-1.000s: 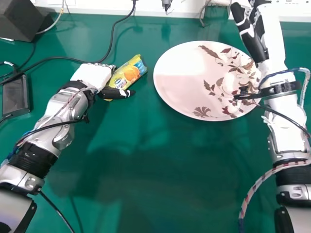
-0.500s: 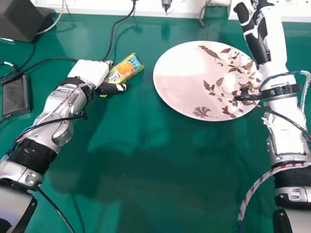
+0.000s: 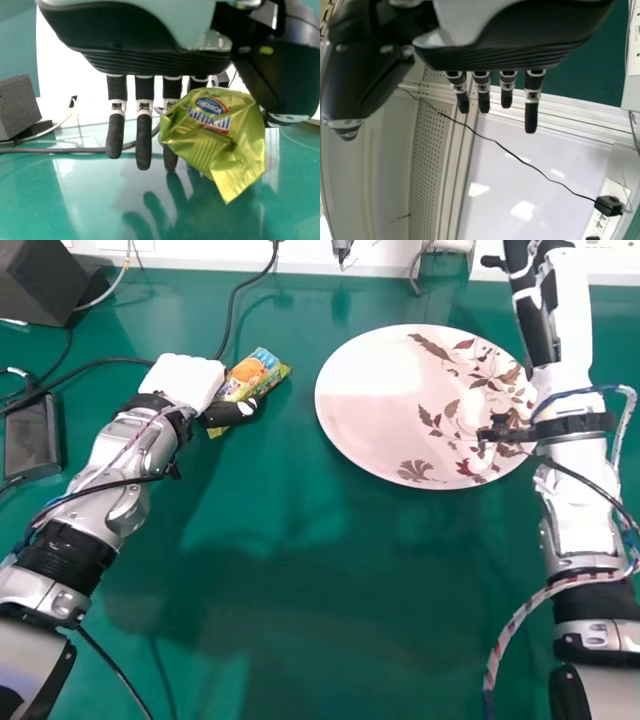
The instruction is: Pick up biscuit and place it in the plate
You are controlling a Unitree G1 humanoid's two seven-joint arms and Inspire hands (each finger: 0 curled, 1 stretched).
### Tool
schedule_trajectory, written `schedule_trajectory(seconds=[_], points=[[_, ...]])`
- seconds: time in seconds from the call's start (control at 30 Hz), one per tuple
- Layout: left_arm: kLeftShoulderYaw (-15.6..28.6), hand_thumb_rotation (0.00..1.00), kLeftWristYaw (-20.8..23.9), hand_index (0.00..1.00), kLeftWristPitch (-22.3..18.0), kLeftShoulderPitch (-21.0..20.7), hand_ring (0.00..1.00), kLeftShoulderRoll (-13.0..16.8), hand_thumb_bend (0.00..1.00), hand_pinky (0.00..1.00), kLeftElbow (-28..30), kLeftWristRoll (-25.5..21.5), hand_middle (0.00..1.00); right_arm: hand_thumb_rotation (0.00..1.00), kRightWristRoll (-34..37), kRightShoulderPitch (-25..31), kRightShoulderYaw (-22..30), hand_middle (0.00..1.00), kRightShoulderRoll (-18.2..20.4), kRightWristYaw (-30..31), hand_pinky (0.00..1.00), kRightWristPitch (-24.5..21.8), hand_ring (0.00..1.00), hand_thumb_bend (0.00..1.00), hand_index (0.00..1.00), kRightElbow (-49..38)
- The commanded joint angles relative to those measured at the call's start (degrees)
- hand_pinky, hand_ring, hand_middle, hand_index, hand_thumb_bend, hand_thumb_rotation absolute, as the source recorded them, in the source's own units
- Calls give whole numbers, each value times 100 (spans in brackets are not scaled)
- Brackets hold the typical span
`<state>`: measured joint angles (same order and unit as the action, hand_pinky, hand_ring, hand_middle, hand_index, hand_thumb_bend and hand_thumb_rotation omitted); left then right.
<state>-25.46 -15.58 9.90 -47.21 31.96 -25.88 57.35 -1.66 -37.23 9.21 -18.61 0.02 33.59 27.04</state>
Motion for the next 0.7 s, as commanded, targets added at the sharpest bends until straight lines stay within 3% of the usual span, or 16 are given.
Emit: schedule_trajectory(seconds=[0.0,0.43,0.67], points=[[-134,0,-126,52,-50,108,33,20,52,28,-100,-4,44,18,95,-73,80,100,75,-87,68,2,96,95,96,22],[-89,0,-204,51,-232,94,26,59,52,21,-123,-112,44,19,51,-128,94,92,97,-212,65,94,88,96,90,98],[49,0,-76,51,-302,153,26,46,52,22,-11,-283,44,19,-23,-117,78,88,83,-275,63,88,85,86,88,79]])
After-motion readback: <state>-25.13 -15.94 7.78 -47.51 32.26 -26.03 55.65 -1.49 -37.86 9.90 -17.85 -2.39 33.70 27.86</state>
